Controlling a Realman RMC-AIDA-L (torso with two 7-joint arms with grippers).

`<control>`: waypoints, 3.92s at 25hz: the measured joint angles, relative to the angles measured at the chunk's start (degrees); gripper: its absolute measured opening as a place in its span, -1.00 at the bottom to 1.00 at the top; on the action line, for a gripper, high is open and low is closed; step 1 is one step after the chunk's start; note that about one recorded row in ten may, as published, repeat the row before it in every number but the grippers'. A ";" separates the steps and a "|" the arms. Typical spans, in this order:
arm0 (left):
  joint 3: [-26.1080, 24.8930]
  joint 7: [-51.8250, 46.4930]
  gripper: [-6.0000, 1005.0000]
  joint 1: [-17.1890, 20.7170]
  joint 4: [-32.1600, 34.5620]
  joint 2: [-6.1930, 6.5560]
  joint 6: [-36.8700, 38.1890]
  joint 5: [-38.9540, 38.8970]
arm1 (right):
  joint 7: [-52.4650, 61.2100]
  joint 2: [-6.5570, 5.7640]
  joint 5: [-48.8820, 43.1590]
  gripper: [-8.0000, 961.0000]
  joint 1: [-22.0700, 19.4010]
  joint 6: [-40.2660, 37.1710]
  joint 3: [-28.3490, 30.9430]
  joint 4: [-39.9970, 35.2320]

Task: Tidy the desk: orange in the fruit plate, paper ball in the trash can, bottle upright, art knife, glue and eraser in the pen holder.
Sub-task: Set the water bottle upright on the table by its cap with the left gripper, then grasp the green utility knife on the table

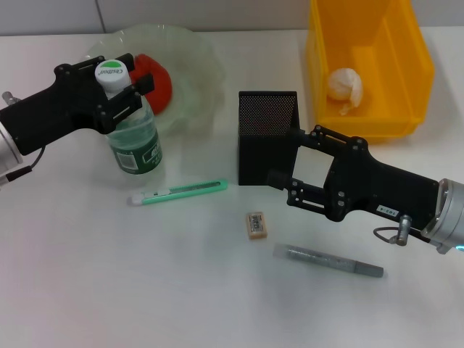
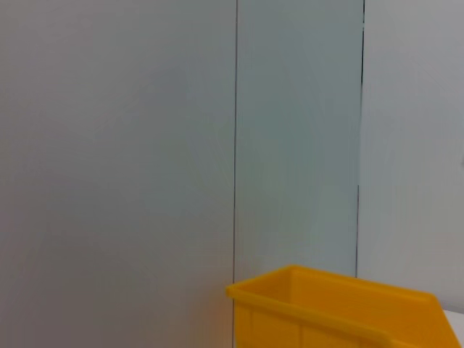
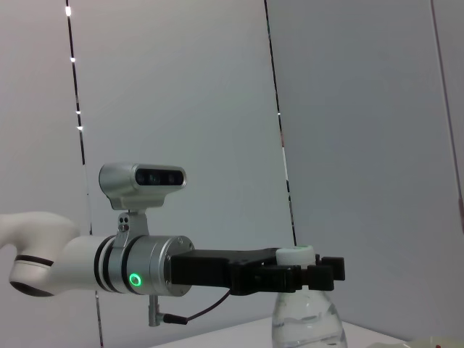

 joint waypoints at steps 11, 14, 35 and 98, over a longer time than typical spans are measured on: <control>0.06 0.21 0.04 0.27 -0.13 0.00 0.08 0.00 | -0.07 0.00 0.00 0.50 0.02 0.28 0.00 0.00; 0.06 0.22 0.06 0.24 -0.13 0.02 0.22 0.00 | -0.08 0.00 0.00 0.51 0.02 0.35 -0.06 0.00; -0.02 -0.84 0.17 0.28 -0.13 0.01 -0.23 1.42 | 0.46 0.02 0.00 0.51 0.02 0.28 -0.09 -0.01; 1.01 4.29 0.30 -0.71 -9.89 -0.09 18.96 7.68 | 77.81 -2.21 -58.00 0.50 13.54 -23.13 20.67 -63.28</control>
